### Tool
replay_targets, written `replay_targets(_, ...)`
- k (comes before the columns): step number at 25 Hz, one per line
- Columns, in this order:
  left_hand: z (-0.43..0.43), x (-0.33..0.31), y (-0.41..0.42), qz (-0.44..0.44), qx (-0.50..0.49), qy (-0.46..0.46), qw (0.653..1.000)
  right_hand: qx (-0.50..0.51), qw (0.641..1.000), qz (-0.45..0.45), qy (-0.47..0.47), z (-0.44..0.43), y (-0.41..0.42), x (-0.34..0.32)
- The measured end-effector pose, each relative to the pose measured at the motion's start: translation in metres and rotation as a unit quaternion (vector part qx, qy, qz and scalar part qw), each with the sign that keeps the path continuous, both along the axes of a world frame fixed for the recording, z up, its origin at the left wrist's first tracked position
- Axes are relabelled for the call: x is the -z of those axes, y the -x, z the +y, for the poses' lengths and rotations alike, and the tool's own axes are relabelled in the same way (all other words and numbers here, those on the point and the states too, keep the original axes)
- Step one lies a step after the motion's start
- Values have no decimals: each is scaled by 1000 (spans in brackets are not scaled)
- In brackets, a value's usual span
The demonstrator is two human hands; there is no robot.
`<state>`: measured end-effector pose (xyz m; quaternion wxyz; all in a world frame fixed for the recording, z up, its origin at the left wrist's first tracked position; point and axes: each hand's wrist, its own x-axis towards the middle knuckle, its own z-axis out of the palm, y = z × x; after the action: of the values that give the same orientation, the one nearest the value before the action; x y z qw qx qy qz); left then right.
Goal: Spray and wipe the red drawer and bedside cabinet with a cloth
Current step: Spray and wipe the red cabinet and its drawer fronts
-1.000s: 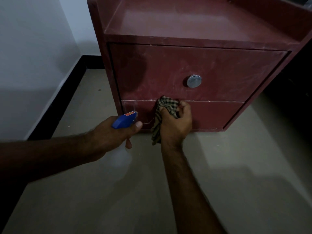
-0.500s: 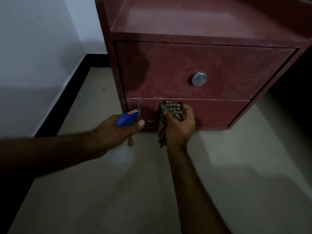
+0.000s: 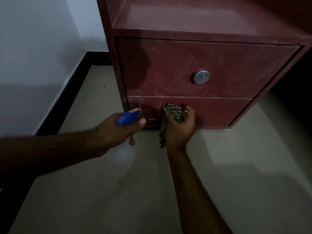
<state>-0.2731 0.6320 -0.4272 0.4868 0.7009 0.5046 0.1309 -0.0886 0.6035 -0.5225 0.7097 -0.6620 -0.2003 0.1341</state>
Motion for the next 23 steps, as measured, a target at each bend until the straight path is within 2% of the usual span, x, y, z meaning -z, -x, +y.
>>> replay_targets(3, 1, -1, 0, -6, 0, 0, 1000, 45, 999, -4, 20, -4, -2, 6)
replay_targets(7, -1, 2, 1, -3, -1, 9, 1000, -17, 996, -79, 46, 0, 13, 16)
replay_targets(9, -2, 3, 0, -3, -2, 11, 1000, -20, 996, -70, 58, -2, 4, 22)
replay_targets(13, 0, 1, 1, -7, 1, 6, 1000, 37, 995, -51, 72, -7, -8, 34)
replay_targets(16, 2, 3, 2, -10, -6, 6, 1000, 0, 995, -69, 79, -2, 3, 39)
replay_targets(19, 2, 7, 2, -21, -6, 13, 1000, 6, 997, -13, 71, -2, 3, 47)
replay_targets(23, 4, 11, 4, -27, -5, 9, 1000, 44, 982, 168, 76, 0, -4, 51)
